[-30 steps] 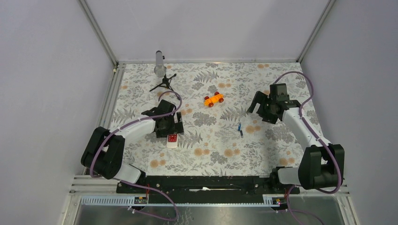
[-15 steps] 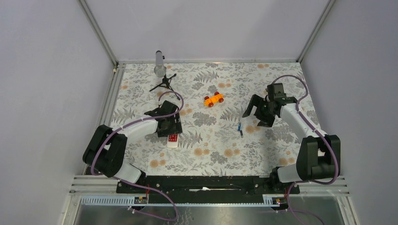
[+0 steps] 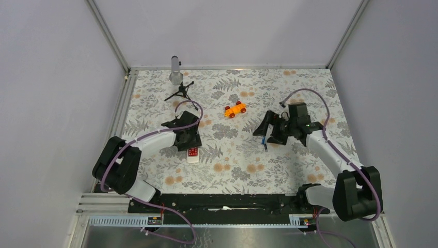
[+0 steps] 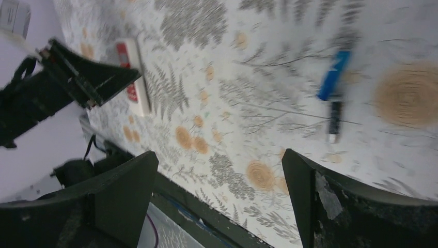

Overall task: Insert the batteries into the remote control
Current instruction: Pick up the remote control from the center of the board, then adjust the remote control, then remove the battery cover from the remote control, then adjust the remote control.

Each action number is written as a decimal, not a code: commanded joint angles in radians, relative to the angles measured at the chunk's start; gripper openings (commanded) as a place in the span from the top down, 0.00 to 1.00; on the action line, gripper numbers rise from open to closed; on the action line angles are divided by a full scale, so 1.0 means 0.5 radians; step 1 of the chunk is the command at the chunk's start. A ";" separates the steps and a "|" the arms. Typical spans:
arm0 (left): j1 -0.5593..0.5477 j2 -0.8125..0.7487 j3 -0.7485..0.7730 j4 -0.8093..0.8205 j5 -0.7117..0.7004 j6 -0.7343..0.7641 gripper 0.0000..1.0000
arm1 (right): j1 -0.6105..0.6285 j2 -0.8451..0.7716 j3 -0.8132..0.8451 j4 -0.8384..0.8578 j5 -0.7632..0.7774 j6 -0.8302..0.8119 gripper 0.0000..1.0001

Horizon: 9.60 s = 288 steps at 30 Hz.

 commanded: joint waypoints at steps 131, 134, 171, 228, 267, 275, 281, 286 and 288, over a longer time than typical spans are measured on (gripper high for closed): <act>0.568 -1.504 -0.671 1.603 0.991 -1.456 1.00 | 1.114 0.644 0.160 2.219 -0.105 1.700 0.47; 0.589 -1.429 -0.654 1.680 1.030 -1.653 1.00 | 1.113 0.637 0.104 2.266 -0.098 1.705 0.58; 0.798 -1.043 -0.245 1.251 1.311 -1.018 1.00 | 1.004 0.943 0.283 2.333 -0.310 1.811 0.39; 0.750 -0.935 -0.403 1.230 0.914 -0.184 1.00 | 1.006 1.171 0.377 1.985 -0.461 2.069 0.66; 0.601 -1.246 -0.627 1.431 1.350 0.145 1.00 | 0.713 0.524 0.411 -0.244 1.432 0.003 0.28; 0.602 -1.157 -0.682 1.864 1.744 0.042 1.00 | 0.454 0.508 0.343 -0.443 1.312 0.030 0.40; 0.602 -1.070 -0.635 2.147 2.116 -0.072 1.00 | 0.466 0.362 0.258 -0.021 0.124 -0.267 0.38; 0.602 -1.067 -0.532 2.036 2.197 0.005 1.00 | 0.478 0.143 0.173 0.101 0.512 -0.220 0.29; 0.602 -1.075 -0.523 2.012 2.185 0.026 1.00 | 0.476 0.167 0.195 -0.024 0.868 -0.167 0.29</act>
